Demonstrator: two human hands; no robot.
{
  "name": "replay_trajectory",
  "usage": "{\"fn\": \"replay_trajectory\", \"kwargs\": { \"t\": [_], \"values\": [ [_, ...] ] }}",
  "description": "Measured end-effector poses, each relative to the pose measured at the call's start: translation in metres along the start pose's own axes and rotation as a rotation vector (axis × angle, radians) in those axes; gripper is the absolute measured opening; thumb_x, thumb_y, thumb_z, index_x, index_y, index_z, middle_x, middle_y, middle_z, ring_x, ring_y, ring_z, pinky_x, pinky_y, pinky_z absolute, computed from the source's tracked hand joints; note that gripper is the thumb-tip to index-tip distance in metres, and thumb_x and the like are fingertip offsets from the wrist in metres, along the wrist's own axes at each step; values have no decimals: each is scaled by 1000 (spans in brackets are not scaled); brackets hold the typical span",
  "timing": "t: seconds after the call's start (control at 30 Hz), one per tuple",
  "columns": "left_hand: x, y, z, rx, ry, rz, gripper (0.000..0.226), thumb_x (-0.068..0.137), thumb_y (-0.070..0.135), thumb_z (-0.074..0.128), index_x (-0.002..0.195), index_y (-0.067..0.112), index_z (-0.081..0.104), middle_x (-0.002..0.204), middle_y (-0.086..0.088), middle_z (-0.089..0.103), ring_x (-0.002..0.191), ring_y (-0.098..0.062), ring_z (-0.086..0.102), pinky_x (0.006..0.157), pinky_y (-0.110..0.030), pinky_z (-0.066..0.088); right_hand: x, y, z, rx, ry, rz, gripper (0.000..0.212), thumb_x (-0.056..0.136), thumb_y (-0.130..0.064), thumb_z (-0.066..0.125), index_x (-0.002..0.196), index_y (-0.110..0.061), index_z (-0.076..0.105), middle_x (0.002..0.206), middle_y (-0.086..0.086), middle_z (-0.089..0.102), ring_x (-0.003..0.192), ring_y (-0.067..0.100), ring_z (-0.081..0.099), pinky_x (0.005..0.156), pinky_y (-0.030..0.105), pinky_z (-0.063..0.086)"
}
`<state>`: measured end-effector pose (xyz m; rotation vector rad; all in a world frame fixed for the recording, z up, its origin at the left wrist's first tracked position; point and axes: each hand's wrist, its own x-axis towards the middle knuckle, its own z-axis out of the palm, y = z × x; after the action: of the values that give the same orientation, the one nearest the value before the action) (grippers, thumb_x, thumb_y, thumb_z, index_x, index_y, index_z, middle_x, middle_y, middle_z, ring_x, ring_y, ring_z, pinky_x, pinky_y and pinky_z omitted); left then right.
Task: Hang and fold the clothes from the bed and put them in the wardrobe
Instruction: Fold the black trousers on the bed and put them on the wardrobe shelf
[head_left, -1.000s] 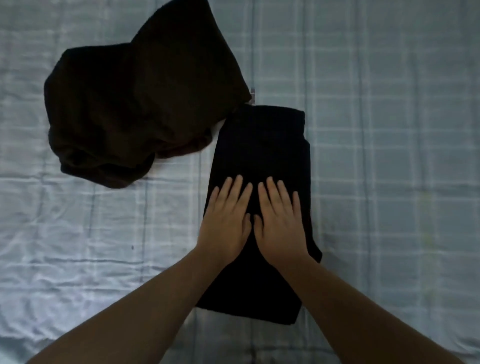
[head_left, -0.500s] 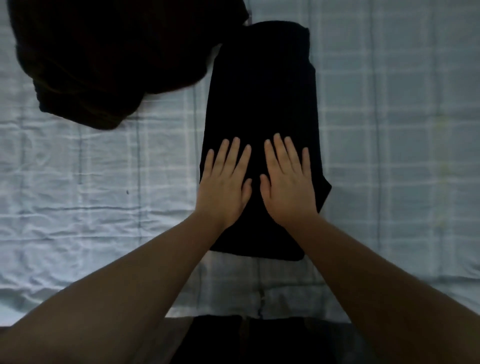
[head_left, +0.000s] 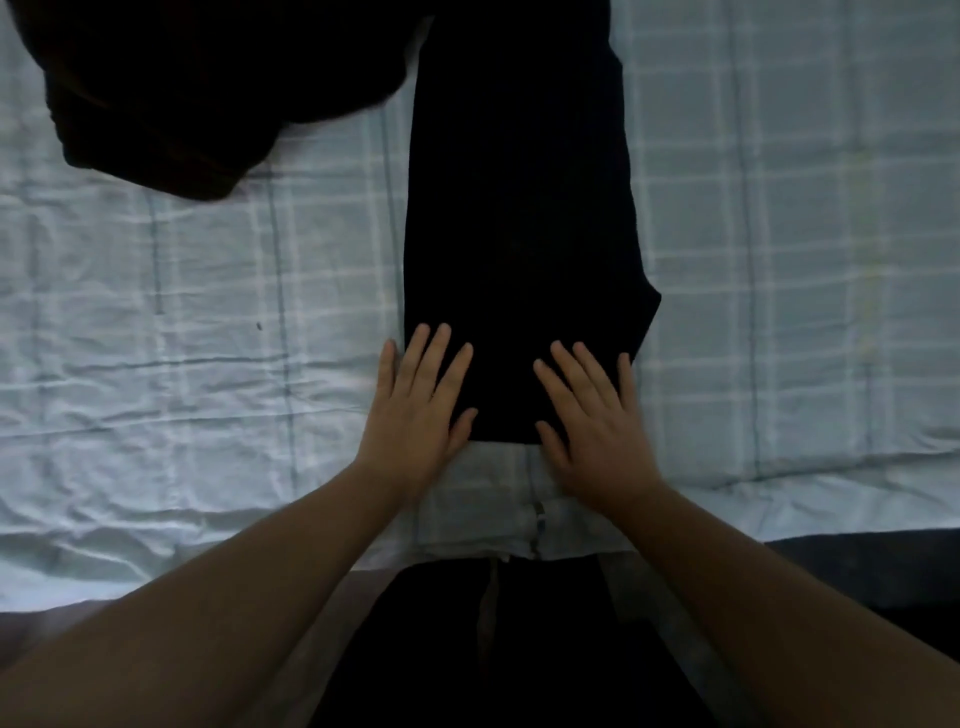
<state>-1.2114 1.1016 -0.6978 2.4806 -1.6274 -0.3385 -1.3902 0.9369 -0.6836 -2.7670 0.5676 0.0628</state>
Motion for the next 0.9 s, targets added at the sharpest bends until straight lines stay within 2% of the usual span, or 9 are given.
{"fn": "replay_trajectory", "kwargs": {
  "t": [0.1, 0.17, 0.3, 0.43, 0.57, 0.63, 0.77, 0.9],
  "values": [
    [-21, -13, 1, -48, -34, 291, 55, 98, 37, 49, 148, 13, 45, 157, -10, 39, 149, -28, 28, 123, -50, 18, -26, 7, 0, -31, -15, -162, 50, 99, -32, 49, 147, -18, 50, 157, 6, 42, 148, 27, 33, 119, 61, 22],
    [-30, -23, 6, -49, -84, 372, 51, 101, 36, 47, 147, 15, 47, 154, -6, 44, 147, -25, 31, 124, -45, 16, -38, 13, 5, -65, -70, -169, 48, 101, -31, 46, 147, -19, 50, 156, 6, 44, 148, 28, 34, 119, 58, 24],
    [-23, -38, 1, -40, -106, 378, 47, 101, 32, 49, 146, 17, 49, 153, -4, 46, 145, -23, 37, 122, -49, 20, -32, 23, 7, -51, -130, -120, 51, 100, -31, 44, 150, -19, 45, 158, 6, 40, 148, 28, 32, 120, 54, 26],
    [-13, -52, -13, -10, -161, 372, 59, 92, 26, 46, 151, 17, 42, 157, -5, 40, 147, -24, 34, 121, -50, 20, -17, 32, -5, -54, -211, -76, 61, 91, -33, 48, 151, -21, 44, 160, 3, 38, 149, 26, 31, 118, 50, 29],
    [-9, -48, -16, -70, -122, 301, 65, 86, 13, 65, 147, 14, 46, 153, -8, 46, 144, -26, 39, 118, -51, 28, -6, 35, -12, -15, -215, -60, 70, 77, -19, 61, 146, -20, 50, 154, 4, 46, 141, 26, 41, 111, 46, 36],
    [-10, -43, -17, -114, -85, 276, 67, 82, 8, 69, 146, 11, 47, 150, -11, 48, 141, -27, 43, 117, -52, 29, -7, 35, -14, -57, -216, -54, 73, 76, -13, 67, 146, -19, 50, 153, 4, 48, 140, 25, 43, 112, 48, 34],
    [-27, -31, -32, -55, -46, 281, 63, 88, 12, 55, 149, 11, 41, 155, -11, 42, 145, -26, 37, 121, -56, 17, -27, 29, -32, -174, -172, -63, 66, 87, -15, 56, 152, -19, 42, 156, 3, 44, 146, 24, 37, 120, 58, 19],
    [-48, -14, -49, -59, -65, 417, 53, 97, 15, 40, 149, 10, 40, 154, -10, 40, 145, -25, 35, 123, -48, 15, -58, 27, -54, -164, -169, -126, 66, 85, -10, 49, 150, -14, 43, 153, 7, 47, 144, 27, 40, 121, 50, 19]
  ]
}}
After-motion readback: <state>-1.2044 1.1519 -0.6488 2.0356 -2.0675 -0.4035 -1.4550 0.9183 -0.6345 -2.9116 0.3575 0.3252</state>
